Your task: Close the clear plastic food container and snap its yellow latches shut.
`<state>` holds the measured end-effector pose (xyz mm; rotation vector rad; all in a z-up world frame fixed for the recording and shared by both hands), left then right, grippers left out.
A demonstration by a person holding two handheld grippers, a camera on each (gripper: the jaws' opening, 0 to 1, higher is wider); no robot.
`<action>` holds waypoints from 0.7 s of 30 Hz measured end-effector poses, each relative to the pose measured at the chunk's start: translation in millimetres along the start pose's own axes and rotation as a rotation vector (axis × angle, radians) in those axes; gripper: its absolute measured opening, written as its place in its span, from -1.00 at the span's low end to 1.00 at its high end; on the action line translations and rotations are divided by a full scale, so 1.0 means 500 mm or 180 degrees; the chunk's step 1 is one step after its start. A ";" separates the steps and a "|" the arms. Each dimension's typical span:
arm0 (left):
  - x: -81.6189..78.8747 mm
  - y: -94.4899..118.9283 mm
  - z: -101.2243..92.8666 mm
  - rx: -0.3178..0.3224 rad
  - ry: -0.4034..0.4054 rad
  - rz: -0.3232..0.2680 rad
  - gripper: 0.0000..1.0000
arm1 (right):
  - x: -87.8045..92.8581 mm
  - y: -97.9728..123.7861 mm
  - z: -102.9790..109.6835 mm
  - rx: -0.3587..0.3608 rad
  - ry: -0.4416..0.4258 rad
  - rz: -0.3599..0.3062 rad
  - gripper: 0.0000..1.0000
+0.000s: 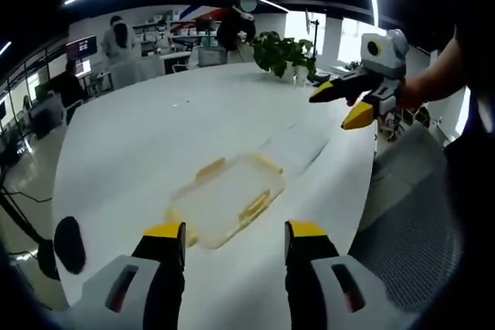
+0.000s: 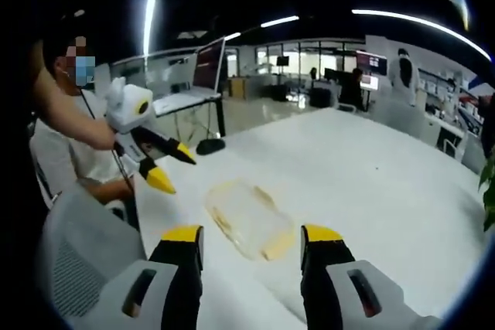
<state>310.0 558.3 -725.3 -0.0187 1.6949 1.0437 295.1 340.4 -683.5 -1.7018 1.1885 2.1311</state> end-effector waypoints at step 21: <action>0.001 -0.040 0.027 0.0237 -0.0084 0.0285 0.00 | 0.028 -0.054 -0.015 -0.0135 0.0172 0.0335 -0.09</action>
Point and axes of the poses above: the point that each gripper's makers call its tool centre point, and the gripper's own axes: y roughly backward along the fingers, z roughly to its left, x roughly out of its underside, the point moved 4 cm from there along y, roughly backward along the fingers, and after that the axes turned 1 degree about z, right-handed, at the moved point
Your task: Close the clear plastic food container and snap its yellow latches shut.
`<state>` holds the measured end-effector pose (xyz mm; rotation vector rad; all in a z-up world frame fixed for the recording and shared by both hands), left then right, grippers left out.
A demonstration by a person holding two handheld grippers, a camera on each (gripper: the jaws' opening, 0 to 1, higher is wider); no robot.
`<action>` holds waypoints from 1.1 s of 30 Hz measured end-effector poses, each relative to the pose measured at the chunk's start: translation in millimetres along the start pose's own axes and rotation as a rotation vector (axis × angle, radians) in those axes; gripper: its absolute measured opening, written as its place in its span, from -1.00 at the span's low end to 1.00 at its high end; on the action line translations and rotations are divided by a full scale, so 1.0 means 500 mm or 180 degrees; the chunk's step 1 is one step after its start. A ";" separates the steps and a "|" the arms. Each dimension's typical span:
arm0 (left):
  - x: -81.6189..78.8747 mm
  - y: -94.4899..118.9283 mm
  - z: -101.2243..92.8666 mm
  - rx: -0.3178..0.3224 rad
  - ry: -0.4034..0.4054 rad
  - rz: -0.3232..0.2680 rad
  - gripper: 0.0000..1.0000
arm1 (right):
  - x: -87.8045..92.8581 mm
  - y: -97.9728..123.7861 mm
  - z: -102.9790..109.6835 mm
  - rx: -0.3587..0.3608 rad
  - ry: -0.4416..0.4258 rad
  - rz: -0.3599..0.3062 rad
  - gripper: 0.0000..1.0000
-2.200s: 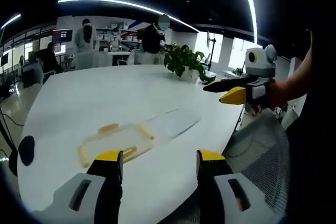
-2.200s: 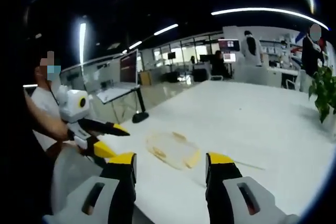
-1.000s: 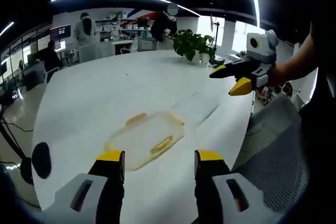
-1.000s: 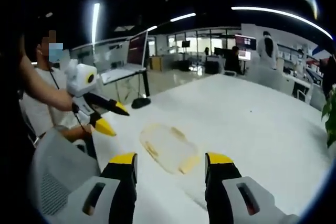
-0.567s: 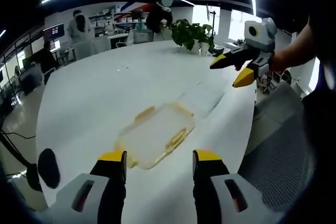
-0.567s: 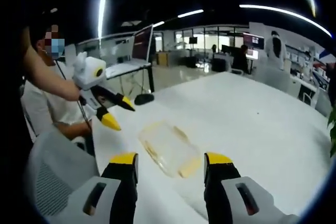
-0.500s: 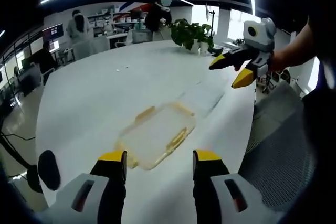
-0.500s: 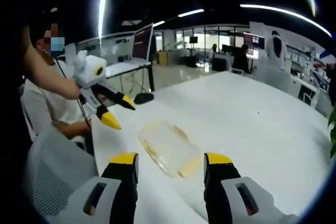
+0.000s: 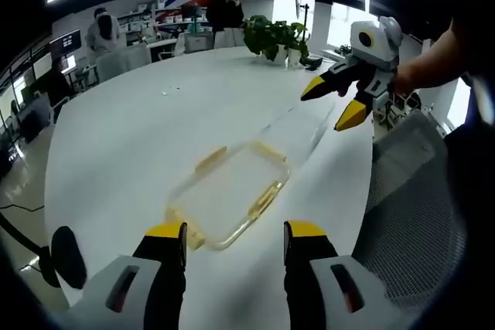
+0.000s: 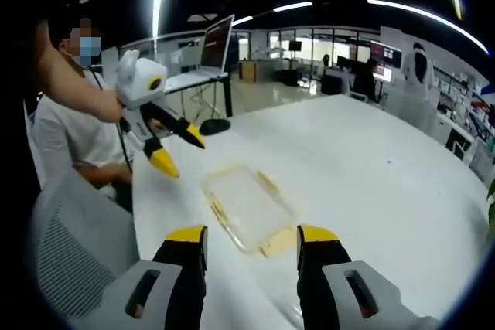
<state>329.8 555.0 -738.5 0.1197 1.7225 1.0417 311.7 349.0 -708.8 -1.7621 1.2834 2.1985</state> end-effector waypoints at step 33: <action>0.006 -0.048 0.080 0.0244 -0.0696 0.0566 0.13 | 0.034 -0.085 -0.041 -0.0367 0.0754 0.0744 -0.09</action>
Point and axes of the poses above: the point that each gripper's makers call its tool centre point, and the gripper's own axes: y roughly backward along the fingers, z roughly to its left, x roughly out of its underside, the point moved 4 cm from there along y, roughly backward along the fingers, and after that the axes turned 1 degree about z, right-handed, at the moved point
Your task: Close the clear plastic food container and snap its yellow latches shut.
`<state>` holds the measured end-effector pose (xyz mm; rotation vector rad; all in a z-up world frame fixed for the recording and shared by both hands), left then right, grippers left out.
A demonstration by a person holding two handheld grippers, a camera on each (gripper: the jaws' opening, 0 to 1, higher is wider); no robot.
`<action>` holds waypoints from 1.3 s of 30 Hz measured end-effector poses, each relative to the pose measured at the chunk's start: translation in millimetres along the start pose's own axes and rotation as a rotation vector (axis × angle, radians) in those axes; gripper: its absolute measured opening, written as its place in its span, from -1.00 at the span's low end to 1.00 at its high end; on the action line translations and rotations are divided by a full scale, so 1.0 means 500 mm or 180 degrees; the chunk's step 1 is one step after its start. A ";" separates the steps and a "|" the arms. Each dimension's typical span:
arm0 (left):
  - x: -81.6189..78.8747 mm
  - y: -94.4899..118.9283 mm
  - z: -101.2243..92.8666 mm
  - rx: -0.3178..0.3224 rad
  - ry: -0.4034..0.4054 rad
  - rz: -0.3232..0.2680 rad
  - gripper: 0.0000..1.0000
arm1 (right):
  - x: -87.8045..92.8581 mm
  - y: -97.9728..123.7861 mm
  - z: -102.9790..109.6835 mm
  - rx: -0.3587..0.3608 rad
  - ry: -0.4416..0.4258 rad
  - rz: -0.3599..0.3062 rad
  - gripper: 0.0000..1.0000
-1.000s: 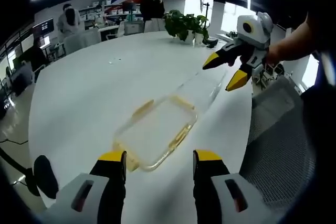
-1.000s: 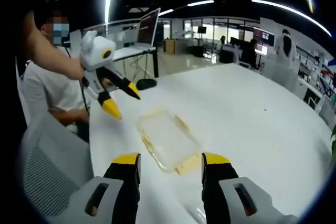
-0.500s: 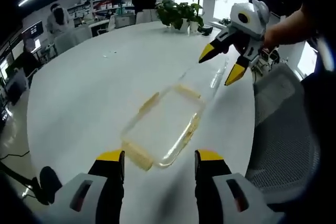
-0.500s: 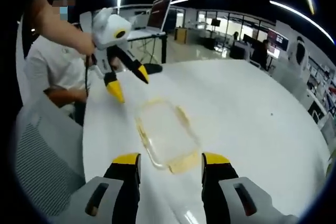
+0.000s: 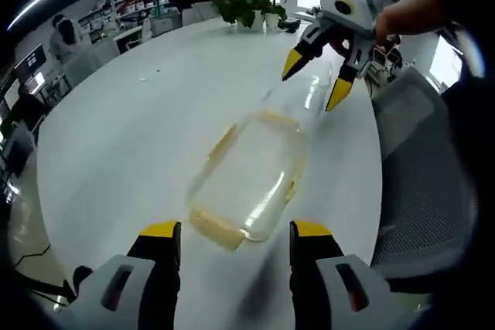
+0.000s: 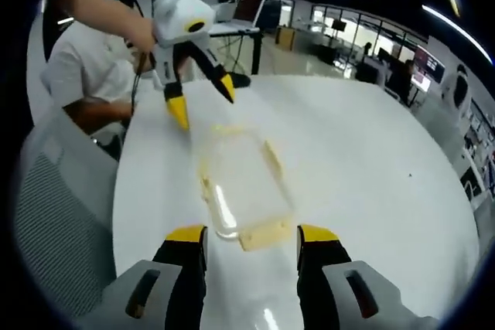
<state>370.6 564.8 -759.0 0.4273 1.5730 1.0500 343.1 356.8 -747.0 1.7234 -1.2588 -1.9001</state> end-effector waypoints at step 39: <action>0.036 -0.061 0.045 0.0344 -0.0762 0.0508 0.07 | 0.026 -0.079 -0.031 -0.0347 0.0433 0.0560 -0.08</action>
Point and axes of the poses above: the point that each gripper's makers call its tool centre point, and the gripper's own axes: y roughly backward along the fingers, z roughly to its left, x roughly out of its underside, the point moved 4 cm from there along y, roughly backward along the fingers, and after that the axes turned 1 degree about z, right-handed, at the moved point
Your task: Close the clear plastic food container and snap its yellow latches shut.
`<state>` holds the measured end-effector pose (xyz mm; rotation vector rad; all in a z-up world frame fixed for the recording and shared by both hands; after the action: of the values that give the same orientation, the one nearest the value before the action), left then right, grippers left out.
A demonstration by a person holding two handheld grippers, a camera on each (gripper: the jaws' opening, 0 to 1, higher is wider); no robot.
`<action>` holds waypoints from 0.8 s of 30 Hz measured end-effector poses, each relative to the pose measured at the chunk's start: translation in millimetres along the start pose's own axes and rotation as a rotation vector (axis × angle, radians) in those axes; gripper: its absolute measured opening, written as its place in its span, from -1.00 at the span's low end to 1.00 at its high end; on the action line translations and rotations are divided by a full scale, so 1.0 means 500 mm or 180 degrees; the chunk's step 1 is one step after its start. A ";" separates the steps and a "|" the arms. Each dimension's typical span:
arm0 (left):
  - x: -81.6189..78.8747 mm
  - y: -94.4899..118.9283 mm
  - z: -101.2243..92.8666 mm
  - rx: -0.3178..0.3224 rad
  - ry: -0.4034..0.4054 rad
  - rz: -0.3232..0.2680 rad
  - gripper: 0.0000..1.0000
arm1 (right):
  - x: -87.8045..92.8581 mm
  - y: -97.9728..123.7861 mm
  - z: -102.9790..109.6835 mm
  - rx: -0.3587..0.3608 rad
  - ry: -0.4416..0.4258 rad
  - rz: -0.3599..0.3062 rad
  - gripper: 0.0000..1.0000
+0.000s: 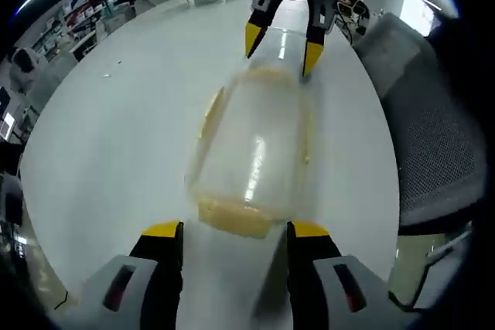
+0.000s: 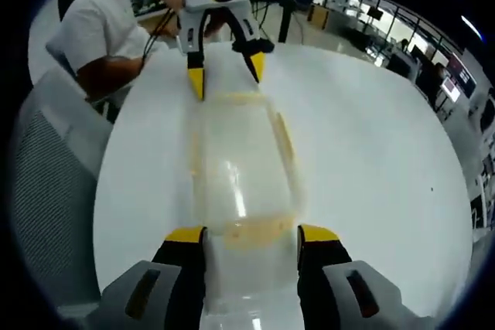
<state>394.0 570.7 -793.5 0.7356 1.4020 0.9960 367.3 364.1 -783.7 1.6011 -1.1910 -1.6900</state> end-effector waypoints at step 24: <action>-0.011 -0.021 -0.014 0.0408 -0.0417 0.0182 -0.21 | 0.015 -0.038 -0.001 -0.0289 0.0239 0.0382 -0.21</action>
<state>389.0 560.3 -801.1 0.9240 1.3457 0.8915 370.2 366.7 -804.1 1.4948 -1.1340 -1.5720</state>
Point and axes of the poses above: the point that each gripper's makers call its tool centre point, and the gripper's own axes: y roughly backward along the fingers, z roughly to its left, x roughly out of its underside, the point moved 4 cm from there along y, roughly backward along the fingers, and after that the axes turned 1 degree about z, right-handed, at the moved point
